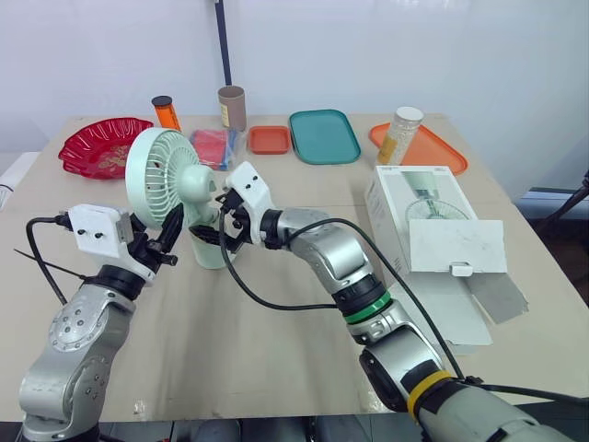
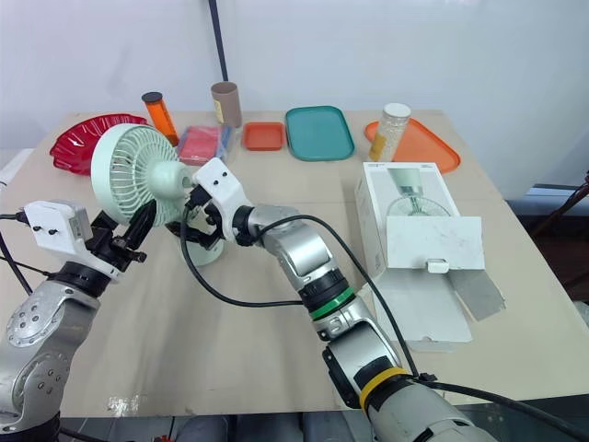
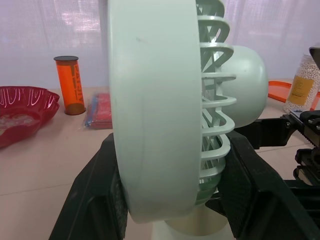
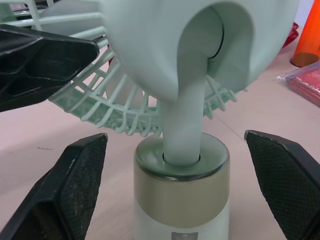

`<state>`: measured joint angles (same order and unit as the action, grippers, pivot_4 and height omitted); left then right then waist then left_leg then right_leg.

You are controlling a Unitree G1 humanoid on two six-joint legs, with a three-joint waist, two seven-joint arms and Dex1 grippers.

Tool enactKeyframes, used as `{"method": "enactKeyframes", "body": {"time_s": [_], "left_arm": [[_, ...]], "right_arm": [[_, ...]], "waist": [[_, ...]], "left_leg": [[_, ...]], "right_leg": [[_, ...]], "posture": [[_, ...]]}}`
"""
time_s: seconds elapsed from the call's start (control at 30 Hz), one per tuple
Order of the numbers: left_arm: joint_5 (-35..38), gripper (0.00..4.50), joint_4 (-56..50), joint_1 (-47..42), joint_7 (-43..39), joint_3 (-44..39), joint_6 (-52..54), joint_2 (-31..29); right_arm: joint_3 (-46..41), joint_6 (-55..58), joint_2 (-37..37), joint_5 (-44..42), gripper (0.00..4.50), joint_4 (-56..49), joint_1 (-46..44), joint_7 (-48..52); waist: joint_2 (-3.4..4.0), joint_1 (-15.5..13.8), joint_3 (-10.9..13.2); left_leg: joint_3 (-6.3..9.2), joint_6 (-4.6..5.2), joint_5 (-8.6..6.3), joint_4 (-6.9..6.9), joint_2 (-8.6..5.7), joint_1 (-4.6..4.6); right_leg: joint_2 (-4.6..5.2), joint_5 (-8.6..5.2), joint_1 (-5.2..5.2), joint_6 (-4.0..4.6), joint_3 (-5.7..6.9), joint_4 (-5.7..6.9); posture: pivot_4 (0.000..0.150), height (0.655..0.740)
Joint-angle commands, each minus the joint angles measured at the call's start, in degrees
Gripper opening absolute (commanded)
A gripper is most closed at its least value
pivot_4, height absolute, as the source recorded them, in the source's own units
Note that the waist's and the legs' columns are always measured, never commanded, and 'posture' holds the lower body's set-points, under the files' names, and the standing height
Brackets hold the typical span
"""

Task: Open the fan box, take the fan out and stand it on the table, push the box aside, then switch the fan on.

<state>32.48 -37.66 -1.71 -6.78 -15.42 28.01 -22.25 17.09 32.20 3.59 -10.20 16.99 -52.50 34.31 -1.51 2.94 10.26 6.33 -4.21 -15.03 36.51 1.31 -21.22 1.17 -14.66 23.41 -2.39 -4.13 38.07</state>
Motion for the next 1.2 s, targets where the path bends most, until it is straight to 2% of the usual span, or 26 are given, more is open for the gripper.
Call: {"method": "enactKeyframes", "body": {"time_s": [0.03, 0.13, 0.73, 0.83, 0.87, 0.9, 1.2], "left_arm": [[-0.4, 1.88, -3.2, -0.5, -0.5, -0.6, -1.4, -0.1], [-0.5, 1.88, -3.1, -0.4, -0.7, -0.6, -1.4, 0.0], [-0.8, 1.88, -3.1, -1.1, -1.3, -0.8, -1.2, 0.5], [-0.8, 1.88, -3.2, -1.1, -1.3, -0.6, -1.1, 0.6], [-0.7, 1.88, -3.3, -1.1, -1.3, -0.5, -1.1, 0.6], [-0.7, 1.88, -3.4, -1.0, -1.3, -0.5, -1.1, 0.6], [-0.3, 1.88, -3.4, -1.1, -1.7, -0.2, -1.2, 0.9]], "right_arm": [[-1.3, -1.6, 1.3, 0.1, 3.17, -0.3, -2.0, -0.8], [-1.5, -1.6, 1.5, 0.1, 1.81, -0.1, -2.2, -0.8], [-1.8, -1.5, 2.5, 0.8, 1.81, 1.4, -2.2, -0.7], [-1.9, -1.6, 2.7, 0.8, 1.04, 1.2, -2.0, -0.7], [-1.9, -1.6, 2.8, 0.7, 0.56, 1.0, -1.9, -0.7], [-1.9, -1.5, 2.8, 0.7, 0.36, 0.9, -1.9, -0.7], [-1.8, -1.1, 2.4, 0.8, 0.36, 0.5, -1.6, -0.1]], "waist": [[0.00, 0.0, 0.0], [0.00, 0.0, 0.0], [0.00, -0.1, 0.0], [0.00, -0.1, 0.0], [0.00, -0.1, 0.0], [0.00, -0.1, 0.0], [0.00, -0.1, 0.0]], "left_leg": [[0.00, 0.00, 0.00, 0.00, 0.00, 0.00], [0.01, 0.00, 0.00, 0.00, 0.00, 0.00], [0.03, -0.05, 0.03, -0.01, -0.02, -0.01], [0.03, -0.05, 0.03, -0.01, -0.02, -0.01], [0.03, -0.05, 0.03, -0.01, -0.02, -0.01], [0.03, -0.06, 0.03, -0.01, -0.02, -0.01], [0.03, -0.06, 0.03, -0.01, -0.01, -0.01]], "right_leg": [[0.00, 0.00, 0.00, 0.00, 0.00, 0.00], [0.00, 0.00, 0.00, 0.00, 0.00, 0.00], [0.02, 0.00, -0.01, 0.00, 0.03, 0.00], [0.02, 0.00, -0.01, 0.00, 0.03, 0.00], [0.02, 0.00, -0.01, 0.00, 0.03, 0.00], [0.02, 0.00, -0.01, 0.00, 0.03, 0.00], [0.02, 0.01, -0.01, 0.00, 0.03, 0.00]], "posture": [[0.150, 0.7400], [0.150, 0.7400], [0.150, 0.7400], [0.150, 0.7400], [0.150, 0.7400], [0.150, 0.7400], [0.150, 0.7400]]}}
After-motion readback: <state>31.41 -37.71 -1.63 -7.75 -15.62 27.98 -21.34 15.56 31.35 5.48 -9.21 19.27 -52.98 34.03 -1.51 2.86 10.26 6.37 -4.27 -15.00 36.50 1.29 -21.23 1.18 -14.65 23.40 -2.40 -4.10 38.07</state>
